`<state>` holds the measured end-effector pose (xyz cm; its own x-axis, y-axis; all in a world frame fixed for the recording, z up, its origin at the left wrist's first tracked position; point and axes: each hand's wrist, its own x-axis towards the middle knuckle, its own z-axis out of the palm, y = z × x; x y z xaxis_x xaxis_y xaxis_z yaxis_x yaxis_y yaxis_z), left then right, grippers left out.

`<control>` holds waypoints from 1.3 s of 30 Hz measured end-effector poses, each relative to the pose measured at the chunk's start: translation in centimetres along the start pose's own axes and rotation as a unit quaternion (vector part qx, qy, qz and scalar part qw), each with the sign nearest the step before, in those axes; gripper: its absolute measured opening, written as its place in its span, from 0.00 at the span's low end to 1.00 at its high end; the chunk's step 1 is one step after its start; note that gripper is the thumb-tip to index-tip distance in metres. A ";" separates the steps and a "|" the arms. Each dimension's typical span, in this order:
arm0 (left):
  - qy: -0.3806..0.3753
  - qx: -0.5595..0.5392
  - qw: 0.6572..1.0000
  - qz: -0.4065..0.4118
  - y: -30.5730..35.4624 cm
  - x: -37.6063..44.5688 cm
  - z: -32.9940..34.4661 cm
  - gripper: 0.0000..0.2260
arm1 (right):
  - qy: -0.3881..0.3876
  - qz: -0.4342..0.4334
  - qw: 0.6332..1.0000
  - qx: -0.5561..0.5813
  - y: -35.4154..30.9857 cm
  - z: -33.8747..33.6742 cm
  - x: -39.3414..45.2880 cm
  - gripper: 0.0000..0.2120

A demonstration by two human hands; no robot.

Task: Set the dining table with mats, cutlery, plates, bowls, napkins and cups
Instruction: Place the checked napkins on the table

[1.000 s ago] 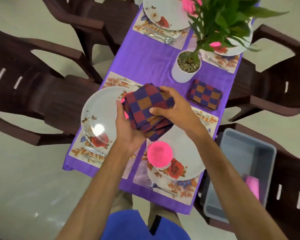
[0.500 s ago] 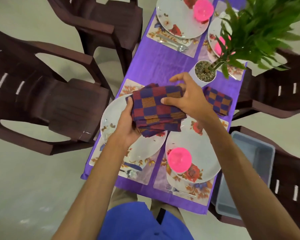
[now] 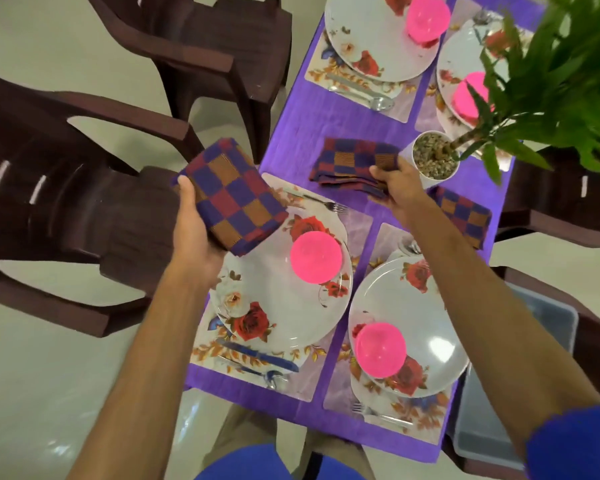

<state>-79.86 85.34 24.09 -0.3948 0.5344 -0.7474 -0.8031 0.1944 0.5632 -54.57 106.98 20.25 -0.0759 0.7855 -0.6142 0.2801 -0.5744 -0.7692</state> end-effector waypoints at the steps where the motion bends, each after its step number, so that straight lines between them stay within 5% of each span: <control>1: 0.005 -0.008 1.000 0.001 0.3 0.3 -0.3 0.27 | -0.020 0.011 1.000 -0.010 0.3 0.6 1.4 0.12; 13: 0.059 -0.024 0.998 0.006 0.8 1.7 -1.9 0.24 | -0.047 0.074 0.995 0.039 3.5 5.6 8.4 0.17; 16: 0.056 -0.024 0.998 0.002 0.7 1.9 -1.0 0.25 | 0.033 0.010 0.992 -0.123 2.8 5.8 7.8 0.20; 20: 0.037 -0.019 0.999 -0.009 0.3 2.4 0.9 0.28 | 0.189 -0.176 0.883 -0.391 1.1 6.4 4.8 0.28; 22: 0.020 -0.008 1.000 -0.017 -0.1 2.8 2.3 0.31 | 0.114 -0.219 0.923 -0.294 -0.9 7.1 2.2 0.21; 24: 0.005 0.013 0.999 -0.035 -0.5 3.0 4.1 0.31 | -0.088 -0.128 0.979 -0.134 -2.9 8.2 -0.8 0.17; 26: -0.027 0.036 0.997 -0.057 -0.9 2.9 5.6 0.30 | -0.207 -0.097 0.968 -0.102 -3.4 8.7 -2.7 0.17; 32: -0.086 0.077 0.991 -0.067 -2.2 3.2 6.8 0.22 | -0.118 -0.112 0.978 -0.133 -2.5 8.1 -3.7 0.21; 39: -0.028 0.063 0.998 0.003 -2.1 4.1 7.3 0.17 | -0.073 -0.210 0.951 -0.213 -3.1 7.1 -3.1 0.14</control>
<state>-76.51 93.16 22.43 -0.3715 0.5803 -0.7247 -0.7369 0.2905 0.6104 -62.03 104.69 23.21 -0.3907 0.8664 -0.3108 0.5561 -0.0469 -0.8298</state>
